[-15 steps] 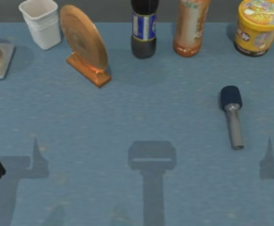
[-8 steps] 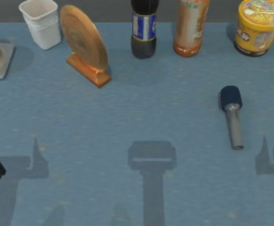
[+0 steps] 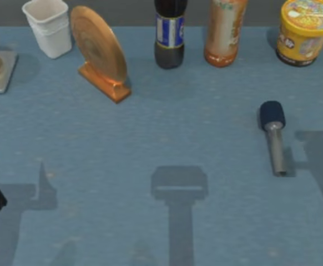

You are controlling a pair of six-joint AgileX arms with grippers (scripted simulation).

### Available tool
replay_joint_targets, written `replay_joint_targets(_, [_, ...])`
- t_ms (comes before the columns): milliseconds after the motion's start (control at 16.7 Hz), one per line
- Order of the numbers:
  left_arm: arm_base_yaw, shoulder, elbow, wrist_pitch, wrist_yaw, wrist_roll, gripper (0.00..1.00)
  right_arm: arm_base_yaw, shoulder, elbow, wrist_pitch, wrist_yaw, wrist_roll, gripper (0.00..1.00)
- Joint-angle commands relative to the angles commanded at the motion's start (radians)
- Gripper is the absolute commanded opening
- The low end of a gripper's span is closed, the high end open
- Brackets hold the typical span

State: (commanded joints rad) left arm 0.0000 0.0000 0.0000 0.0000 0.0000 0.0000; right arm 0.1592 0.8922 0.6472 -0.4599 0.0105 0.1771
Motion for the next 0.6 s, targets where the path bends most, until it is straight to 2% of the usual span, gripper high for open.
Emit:
replay_joint_targets(360, [0.0,0.0,0.0,0.0,0.0,0.0,1.0,0.098,0.623,0.38,-0.296,0.005,0.108,1.0])
replay_joint_targets(600, [0.0,0.0,0.0,0.0,0.0,0.0,1.0,0.146,0.888,0.585,-0.419,0.005,0.162,1.0])
